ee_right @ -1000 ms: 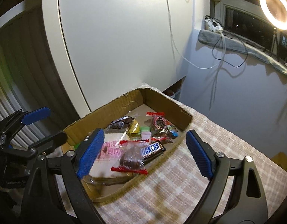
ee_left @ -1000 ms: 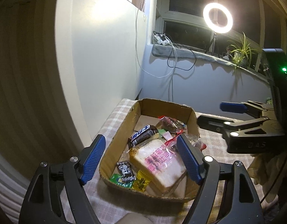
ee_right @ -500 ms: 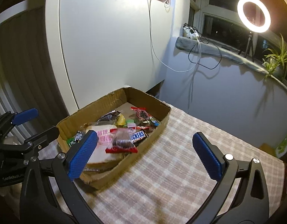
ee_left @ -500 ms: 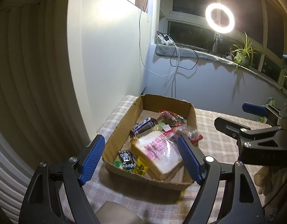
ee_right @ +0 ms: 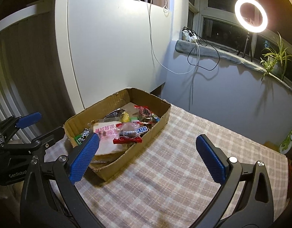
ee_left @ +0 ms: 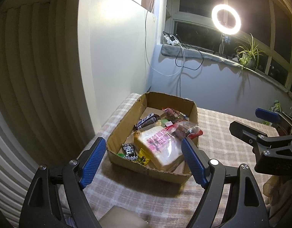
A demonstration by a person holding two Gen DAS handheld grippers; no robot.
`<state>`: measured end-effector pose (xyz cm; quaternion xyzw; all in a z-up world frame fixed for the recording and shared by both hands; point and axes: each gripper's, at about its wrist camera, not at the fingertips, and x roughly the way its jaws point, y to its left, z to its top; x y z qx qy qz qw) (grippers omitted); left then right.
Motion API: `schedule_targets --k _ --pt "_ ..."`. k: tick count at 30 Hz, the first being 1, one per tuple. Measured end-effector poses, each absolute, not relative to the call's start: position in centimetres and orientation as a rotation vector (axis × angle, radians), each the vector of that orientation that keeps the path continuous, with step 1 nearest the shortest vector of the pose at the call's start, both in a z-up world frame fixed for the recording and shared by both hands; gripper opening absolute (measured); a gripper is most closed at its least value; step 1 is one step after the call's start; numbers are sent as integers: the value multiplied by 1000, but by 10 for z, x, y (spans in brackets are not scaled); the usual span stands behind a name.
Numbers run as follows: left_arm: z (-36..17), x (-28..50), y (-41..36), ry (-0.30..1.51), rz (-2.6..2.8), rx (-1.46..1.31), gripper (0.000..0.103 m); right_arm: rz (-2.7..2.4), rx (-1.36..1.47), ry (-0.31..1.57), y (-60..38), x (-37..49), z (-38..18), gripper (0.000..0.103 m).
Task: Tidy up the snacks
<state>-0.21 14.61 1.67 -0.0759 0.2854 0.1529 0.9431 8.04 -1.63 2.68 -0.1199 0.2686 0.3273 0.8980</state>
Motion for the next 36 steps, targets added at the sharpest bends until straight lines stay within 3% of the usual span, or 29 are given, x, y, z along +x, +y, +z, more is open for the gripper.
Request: schedule_targets --k 36 --pt "20 -6 137 578 314 -140 82 703 -224 572 -18 72 24 103"
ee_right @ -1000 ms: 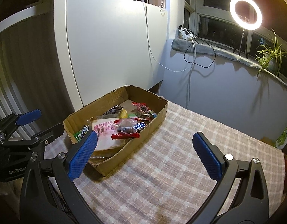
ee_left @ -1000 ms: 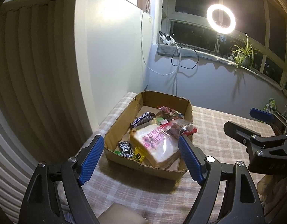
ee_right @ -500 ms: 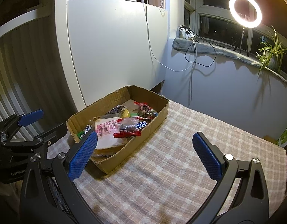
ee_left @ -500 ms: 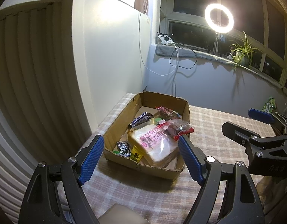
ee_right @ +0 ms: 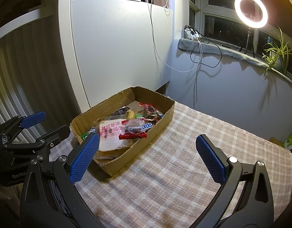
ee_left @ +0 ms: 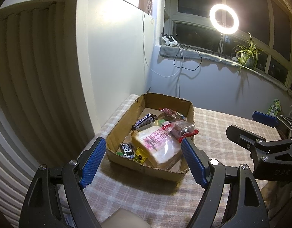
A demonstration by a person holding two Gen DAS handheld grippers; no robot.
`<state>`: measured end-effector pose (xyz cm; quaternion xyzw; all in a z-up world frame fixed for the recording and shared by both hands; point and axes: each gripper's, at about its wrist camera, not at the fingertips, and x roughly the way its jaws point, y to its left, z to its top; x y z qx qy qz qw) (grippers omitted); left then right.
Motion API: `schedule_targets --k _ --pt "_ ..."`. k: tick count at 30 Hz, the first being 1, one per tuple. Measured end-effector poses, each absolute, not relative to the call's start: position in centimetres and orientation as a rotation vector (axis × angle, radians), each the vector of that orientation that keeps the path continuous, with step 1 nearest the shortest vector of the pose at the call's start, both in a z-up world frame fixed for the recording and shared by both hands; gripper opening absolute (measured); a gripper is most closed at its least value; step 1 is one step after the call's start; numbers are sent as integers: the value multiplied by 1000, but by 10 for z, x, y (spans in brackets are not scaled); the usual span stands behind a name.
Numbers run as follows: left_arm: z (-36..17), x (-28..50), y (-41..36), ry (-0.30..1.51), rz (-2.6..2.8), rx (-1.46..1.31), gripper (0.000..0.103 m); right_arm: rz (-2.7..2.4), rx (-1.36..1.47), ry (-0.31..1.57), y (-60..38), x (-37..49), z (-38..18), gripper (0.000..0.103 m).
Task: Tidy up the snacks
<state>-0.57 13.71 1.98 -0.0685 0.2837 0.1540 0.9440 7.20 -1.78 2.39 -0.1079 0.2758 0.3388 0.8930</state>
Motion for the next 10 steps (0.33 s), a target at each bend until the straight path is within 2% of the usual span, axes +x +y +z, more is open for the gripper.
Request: schedule_targets --k 10 --pt "20 -5 135 579 308 -132 82 702 -219 575 -18 72 23 103"
